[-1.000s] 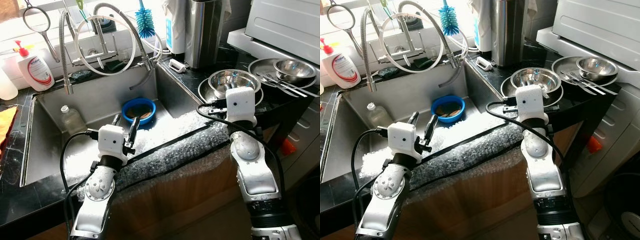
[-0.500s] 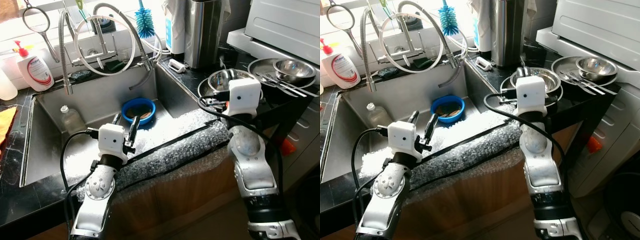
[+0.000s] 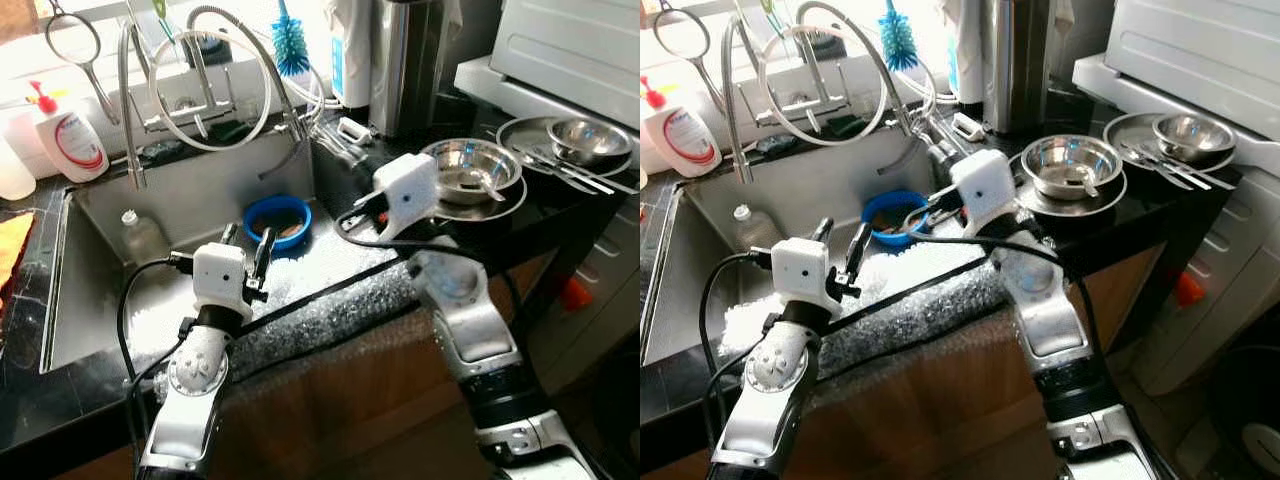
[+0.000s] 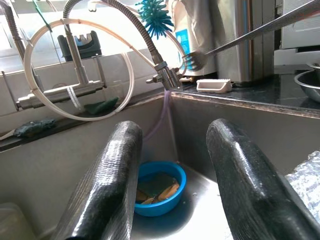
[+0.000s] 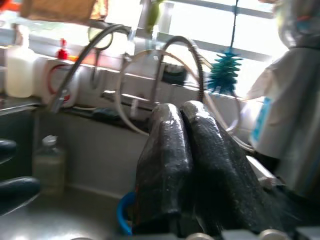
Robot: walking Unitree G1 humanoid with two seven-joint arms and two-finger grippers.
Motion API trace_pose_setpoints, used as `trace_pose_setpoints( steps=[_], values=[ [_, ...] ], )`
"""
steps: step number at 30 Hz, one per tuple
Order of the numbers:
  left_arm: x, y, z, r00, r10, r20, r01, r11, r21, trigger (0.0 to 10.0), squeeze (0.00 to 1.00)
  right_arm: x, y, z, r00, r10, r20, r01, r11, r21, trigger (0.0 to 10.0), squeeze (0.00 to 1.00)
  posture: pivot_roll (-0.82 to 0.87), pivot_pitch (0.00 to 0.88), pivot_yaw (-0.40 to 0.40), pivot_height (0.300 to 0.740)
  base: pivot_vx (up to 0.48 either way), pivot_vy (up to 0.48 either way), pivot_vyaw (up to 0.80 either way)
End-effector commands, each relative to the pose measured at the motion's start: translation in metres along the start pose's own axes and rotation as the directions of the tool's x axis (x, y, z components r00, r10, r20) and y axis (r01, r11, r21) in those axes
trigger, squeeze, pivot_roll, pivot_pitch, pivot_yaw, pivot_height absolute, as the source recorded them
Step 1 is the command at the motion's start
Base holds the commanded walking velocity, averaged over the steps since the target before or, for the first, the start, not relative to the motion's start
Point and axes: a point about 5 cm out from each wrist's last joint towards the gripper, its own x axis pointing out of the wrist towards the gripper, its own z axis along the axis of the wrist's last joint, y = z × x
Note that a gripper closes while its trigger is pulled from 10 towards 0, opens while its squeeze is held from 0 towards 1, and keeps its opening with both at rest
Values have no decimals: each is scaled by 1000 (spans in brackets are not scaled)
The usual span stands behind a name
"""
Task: Kitchen organization
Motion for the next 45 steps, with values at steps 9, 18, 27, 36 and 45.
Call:
trace_pose_setpoints(
  steps=[9, 18, 27, 36, 45],
  values=[
    [5, 29, 5, 981, 195, -4, -192, 960, -205, 10000, 0, 19, 3, 4, 1000, 6, 30, -9, 995, 103, 10000, 0, -166, 0, 102, 740, 0, 0, 0],
    [12, 43, 25, 966, 255, 33, -216, 875, -434, 10000, 0, 8, -15, 12, 973, -186, 136, 98, 870, 483, 10000, 0, -162, 0, 99, 740, 0, 0, 0],
    [14, 35, 32, 982, 182, 48, -89, 674, -734, 10000, 0, -15, -2, 0, 976, -177, 126, 19, 648, 762, 10000, 0, -173, 0, 107, 740, 0, 0, 0],
    [10, 9, 36, 998, 1, 65, 56, 499, -865, 10000, 0, -46, 2, 2, 930, -288, 229, -152, 266, 952, 10000, 0, -185, 0, 114, 740, 0, 0, 0],
    [8, 0, 37, 993, -81, 87, 114, 441, -890, 10000, 0, -61, 15, -4, 940, -241, 242, -211, 149, 966, 10000, 0, -201, 0, 122, 740, 0, 0, 0]
  ],
)
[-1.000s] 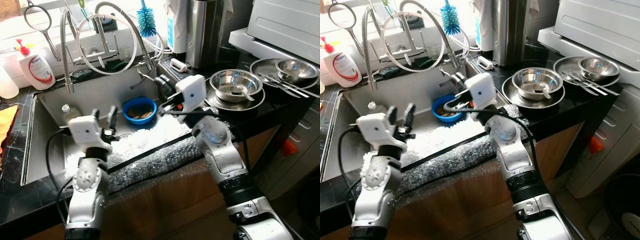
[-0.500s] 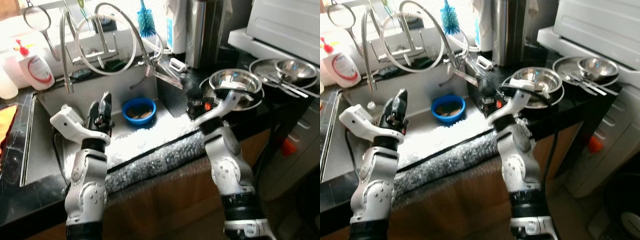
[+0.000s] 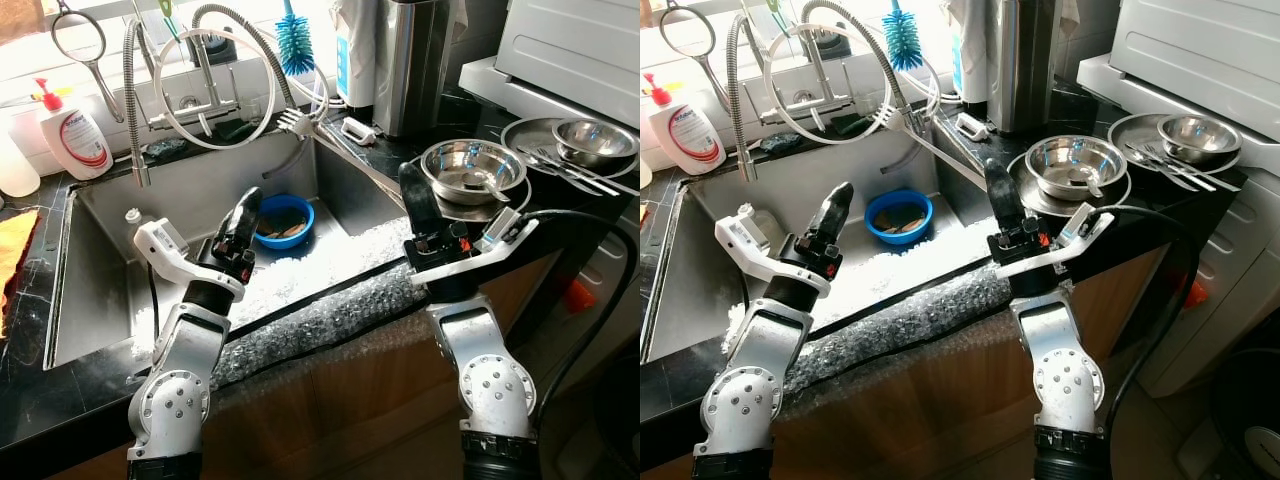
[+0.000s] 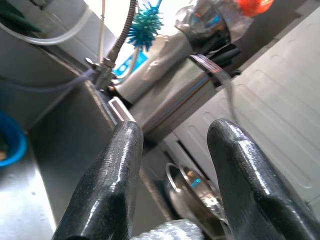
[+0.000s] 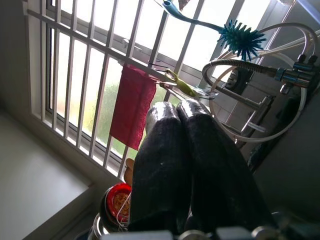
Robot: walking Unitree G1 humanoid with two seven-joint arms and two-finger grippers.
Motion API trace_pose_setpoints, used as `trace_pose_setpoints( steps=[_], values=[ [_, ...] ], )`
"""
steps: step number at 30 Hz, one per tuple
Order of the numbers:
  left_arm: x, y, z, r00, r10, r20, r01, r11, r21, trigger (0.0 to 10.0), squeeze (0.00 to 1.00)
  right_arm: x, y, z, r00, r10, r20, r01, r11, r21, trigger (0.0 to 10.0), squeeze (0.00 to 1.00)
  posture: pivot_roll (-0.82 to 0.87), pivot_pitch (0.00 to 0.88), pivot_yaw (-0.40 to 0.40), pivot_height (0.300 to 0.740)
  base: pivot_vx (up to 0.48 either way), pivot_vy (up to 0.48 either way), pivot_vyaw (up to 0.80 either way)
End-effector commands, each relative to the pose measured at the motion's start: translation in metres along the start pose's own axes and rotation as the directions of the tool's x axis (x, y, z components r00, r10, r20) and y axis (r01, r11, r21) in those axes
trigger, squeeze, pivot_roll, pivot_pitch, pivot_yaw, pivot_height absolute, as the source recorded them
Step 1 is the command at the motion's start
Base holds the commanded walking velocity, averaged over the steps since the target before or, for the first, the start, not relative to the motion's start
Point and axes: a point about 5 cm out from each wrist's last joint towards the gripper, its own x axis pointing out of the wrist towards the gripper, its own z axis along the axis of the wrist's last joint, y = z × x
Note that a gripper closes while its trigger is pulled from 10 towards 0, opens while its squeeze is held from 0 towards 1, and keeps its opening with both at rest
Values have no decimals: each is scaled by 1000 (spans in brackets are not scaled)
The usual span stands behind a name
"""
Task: Kitchen organization
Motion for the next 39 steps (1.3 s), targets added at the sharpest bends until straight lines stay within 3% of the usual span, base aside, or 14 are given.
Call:
trace_pose_setpoints(
  steps=[1, 5, 20, 39],
  values=[
    [-2, -7, -4, 1000, -28, -6, 28, 999, -31, 10000, 0, -6, 4, -11, 1000, 2, -18, -1, 999, 39, 10000, 0, -201, 0, 122, 740, 0, 0, 0],
    [-2, -11, -9, 998, -62, -31, 60, 996, -67, 10000, 0, -13, 0, -21, 999, -23, -48, 26, 997, 74, 10000, 0, -209, 0, 132, 740, 0, 0, 0],
    [-2, -20, -21, 990, -119, -80, 109, 987, -117, 10000, 0, -15, 0, -40, 993, 22, -120, -1, 985, 174, 10000, 0, -194, 0, 131, 740, 0, 0, 0],
    [-2, -20, -19, 993, -111, -51, 106, 990, -95, 10000, 0, -24, -8, -54, 974, -26, -223, 65, 984, 166, 10000, 0, -170, 0, 99, 740, 0, 0, 0]
  ],
)
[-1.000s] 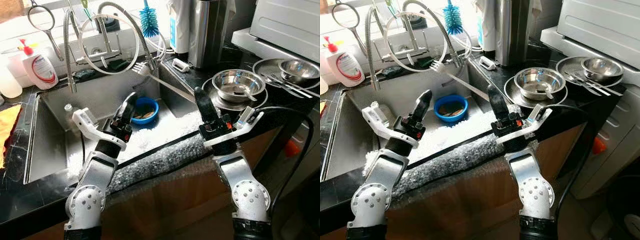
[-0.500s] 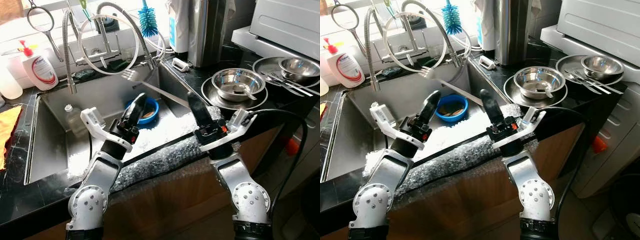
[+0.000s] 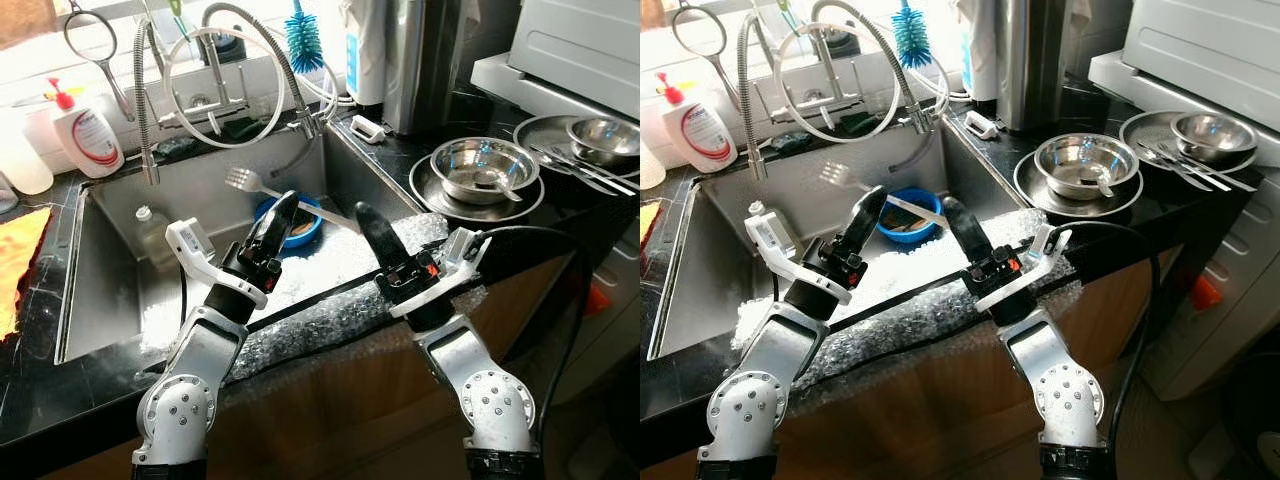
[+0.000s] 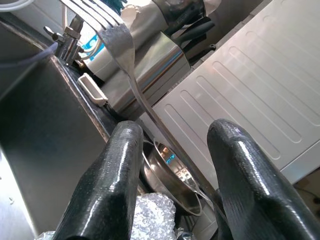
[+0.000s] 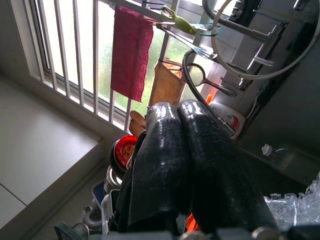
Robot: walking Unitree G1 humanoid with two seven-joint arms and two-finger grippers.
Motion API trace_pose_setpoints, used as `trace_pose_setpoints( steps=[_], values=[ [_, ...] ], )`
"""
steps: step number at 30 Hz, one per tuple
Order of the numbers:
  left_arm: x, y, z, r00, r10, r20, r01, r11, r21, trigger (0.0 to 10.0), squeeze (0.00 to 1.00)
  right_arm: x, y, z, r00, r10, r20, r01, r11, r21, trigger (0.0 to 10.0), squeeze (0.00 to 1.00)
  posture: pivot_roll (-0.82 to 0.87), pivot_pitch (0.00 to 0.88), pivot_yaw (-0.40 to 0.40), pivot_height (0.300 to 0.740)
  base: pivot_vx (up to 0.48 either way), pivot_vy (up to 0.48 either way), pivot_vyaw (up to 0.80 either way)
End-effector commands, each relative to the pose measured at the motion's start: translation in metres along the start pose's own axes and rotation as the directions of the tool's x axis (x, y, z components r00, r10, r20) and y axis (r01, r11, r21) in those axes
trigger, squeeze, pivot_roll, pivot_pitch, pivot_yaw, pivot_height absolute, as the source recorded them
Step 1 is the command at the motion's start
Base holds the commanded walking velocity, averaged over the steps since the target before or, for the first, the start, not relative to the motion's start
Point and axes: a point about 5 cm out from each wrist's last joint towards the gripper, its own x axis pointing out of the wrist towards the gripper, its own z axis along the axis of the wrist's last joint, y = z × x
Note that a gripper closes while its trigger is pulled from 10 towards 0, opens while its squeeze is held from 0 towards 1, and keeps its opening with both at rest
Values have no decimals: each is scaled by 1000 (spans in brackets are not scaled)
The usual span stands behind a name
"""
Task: Kitchen organization
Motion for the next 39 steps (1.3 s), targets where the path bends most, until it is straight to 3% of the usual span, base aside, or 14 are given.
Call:
trace_pose_setpoints(
  steps=[1, 15, 16, 17, 18, 19, 23, 30, 31, 32, 33, 35, 36, 39],
  values=[
    [0, -4, -4, 999, 2, 44, 0, 999, -46, 10000, 0, -3, -2, -27, 1000, -19, -23, 21, 995, 93, 10000, 0, -169, 0, 98, 740, 0, 0, 0],
    [3, -2, -6, 998, 16, 65, -12, 998, -60, 10000, 0, -1, 3, -31, 998, 13, -56, -7, 995, 100, 10000, 0, -180, 0, 92, 740, 0, 0, 0],
    [3, -2, -6, 997, 17, 70, -12, 998, -61, 8784, 0, 0, 3, -31, 998, 14, -58, -8, 995, 98, 10000, 0, -178, 0, 92, 740, 0, 0, 0],
    [3, -2, -5, 997, 18, 74, -13, 998, -62, 4549, 0, 0, 4, -31, 998, 15, -62, -9, 995, 100, 10000, 0, -178, 0, 91, 740, 0, 0, 0],
    [3, -1, -5, 997, 19, 78, -14, 998, -62, 4549, 0, -1, 4, -32, 998, 17, -65, -10, 995, 104, 10000, 0, -178, 0, 91, 740, 0, 0, 0],
    [3, -1, -4, 997, 21, 81, -16, 998, -63, 1804, 0, -1, 4, -32, 997, 21, -72, -13, 994, 105, 10000, 0, -177, 0, 90, 740, 0, 0, 0],
    [3, -1, -4, 996, 22, 84, -17, 998, -63, 0, 0, -2, 7, -34, 996, 33, -83, -24, 993, 112, 10000, 0, -181, 0, 91, 740, 0, 0, 0],
    [5, -2, -5, 996, 17, 84, -11, 998, -69, 627, 0, -3, 9, -35, 995, 40, -91, -30, 993, 115, 10000, 0, -183, 0, 92, 740, 0, 0, 0],
    [5, -2, -6, 997, 13, 80, -8, 998, -69, 6980, 0, -3, 9, -34, 995, 45, -87, -34, 992, 118, 10000, 0, -183, 0, 92, 740, 0, 0, 0],
    [5, -2, -6, 997, 13, 80, -8, 998, -69, 6980, 0, -3, 9, -34, 995, 45, -87, -34, 992, 118, 10000, 0, -183, 0, 92, 740, 0, 0, 0],
    [4, -2, -6, 997, 15, 79, -9, 998, -70, 8353, 0, -3, 10, -34, 995, 47, -87, -36, 992, 119, 10000, 0, -183, 0, 92, 740, 0, 0, 0],
    [4, -2, -6, 997, 17, 81, -11, 997, -71, 4941, 0, -3, 10, -34, 995, 46, -90, -35, 992, 117, 10000, 0, -183, 0, 92, 740, 0, 0, 0],
    [5, -2, -5, 996, 19, 85, -13, 997, -73, 0, 0, -3, 9, -35, 995, 46, -91, -35, 992, 117, 10000, 0, -181, 0, 92, 740, 0, 0, 0],
    [5, -2, -4, 996, 13, 91, -6, 997, -75, 0, 0, -3, 9, -35, 995, 44, -93, -33, 993, 116, 10000, 0, -181, 0, 92, 740, 0, 0, 0]
  ],
)
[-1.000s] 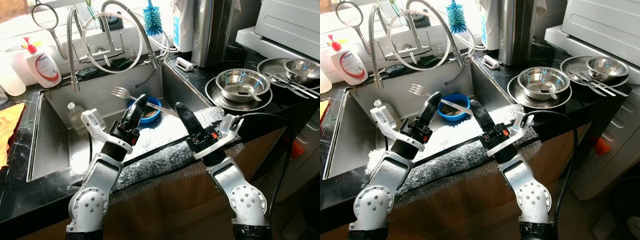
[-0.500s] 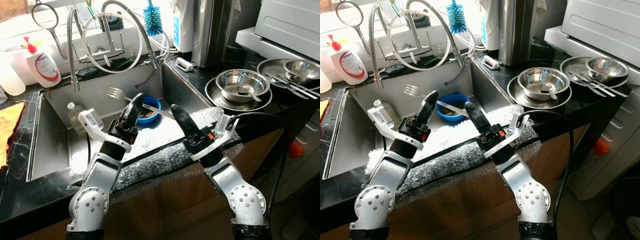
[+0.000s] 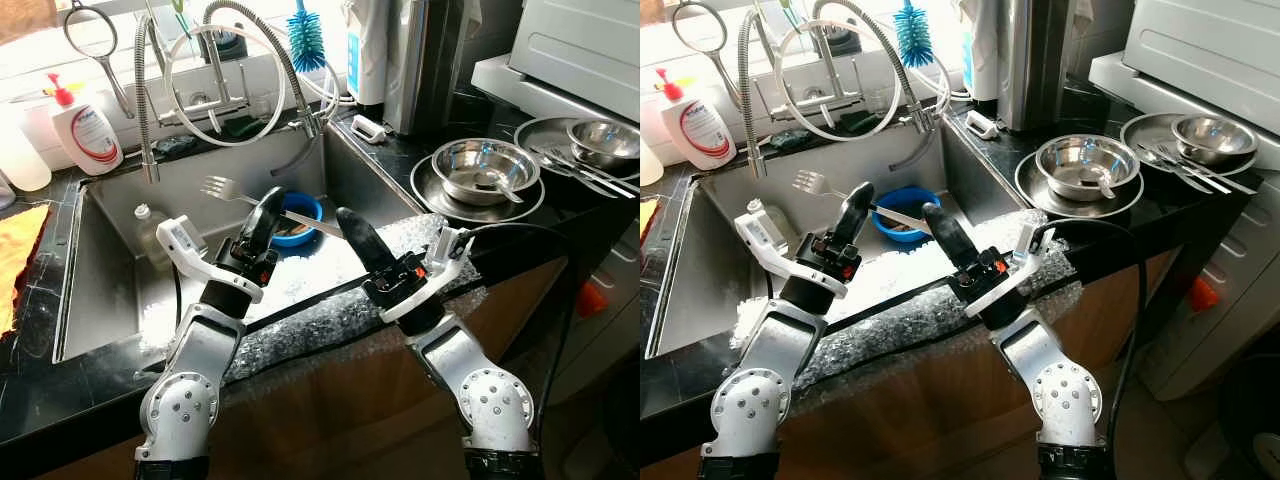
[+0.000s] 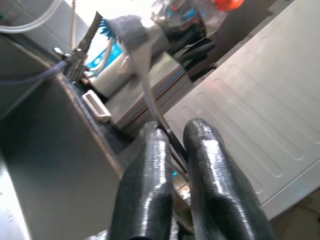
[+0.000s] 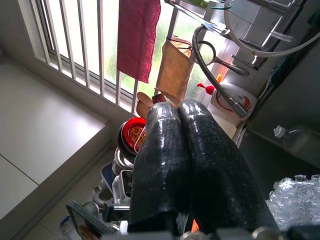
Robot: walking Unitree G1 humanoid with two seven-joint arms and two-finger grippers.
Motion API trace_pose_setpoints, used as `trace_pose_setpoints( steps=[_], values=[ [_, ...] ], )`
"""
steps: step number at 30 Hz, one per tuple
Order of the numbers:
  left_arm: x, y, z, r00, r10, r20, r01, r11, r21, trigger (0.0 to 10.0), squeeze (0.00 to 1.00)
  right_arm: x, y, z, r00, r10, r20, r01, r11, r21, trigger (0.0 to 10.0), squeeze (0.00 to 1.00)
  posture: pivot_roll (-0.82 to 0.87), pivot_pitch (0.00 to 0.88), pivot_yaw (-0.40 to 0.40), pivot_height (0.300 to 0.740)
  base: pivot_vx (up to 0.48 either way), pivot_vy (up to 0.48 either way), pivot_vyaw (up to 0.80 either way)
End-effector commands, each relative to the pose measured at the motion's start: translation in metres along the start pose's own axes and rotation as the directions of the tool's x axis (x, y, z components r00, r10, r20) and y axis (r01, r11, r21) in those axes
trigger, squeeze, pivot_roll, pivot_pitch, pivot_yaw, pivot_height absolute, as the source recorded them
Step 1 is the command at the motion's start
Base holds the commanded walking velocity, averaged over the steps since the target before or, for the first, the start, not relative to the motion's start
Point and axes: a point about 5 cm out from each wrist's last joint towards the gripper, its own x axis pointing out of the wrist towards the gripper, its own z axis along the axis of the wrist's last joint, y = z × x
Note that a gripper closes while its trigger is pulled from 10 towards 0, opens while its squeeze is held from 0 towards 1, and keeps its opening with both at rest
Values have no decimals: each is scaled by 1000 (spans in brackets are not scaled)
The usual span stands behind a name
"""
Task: Kitchen organization
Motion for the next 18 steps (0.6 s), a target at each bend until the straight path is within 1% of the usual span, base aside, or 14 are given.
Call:
trace_pose_setpoints(
  steps=[1, 7, 9, 10, 18],
  values=[
    [1, -3, -10, 1000, 12, 21, -10, 997, -72, 0, 0, -4, 2, -27, 1000, 7, -13, -6, 996, 84, 10000, 0, -184, 0, 95, 740, 0, 0, 0],
    [2, -3, -9, 1000, 13, 21, -11, 997, -71, 0, 0, -3, 1, -27, 1000, 7, -12, -6, 997, 82, 10000, 0, -185, 0, 95, 740, 0, 0, 0],
    [2, -2, -7, 999, 22, 44, -17, 993, -117, 0, 0, -5, -1, -25, 1000, -14, 3, 14, 998, 60, 10000, 0, -190, 0, 103, 740, 0, 0, 0],
    [2, -2, -7, 999, 24, 48, -18, 992, -125, 0, 0, -6, -2, -25, 1000, -19, 5, 19, 998, 54, 10000, 0, -190, 0, 103, 740, 0, 0, 0],
    [0, 1, -4, 997, 45, 63, -35, 988, -149, 0, 0, -4, -5, -23, 999, -48, 23, 47, 999, 16, 10000, 0, -188, 0, 103, 740, 0, 0, 0]
  ],
)
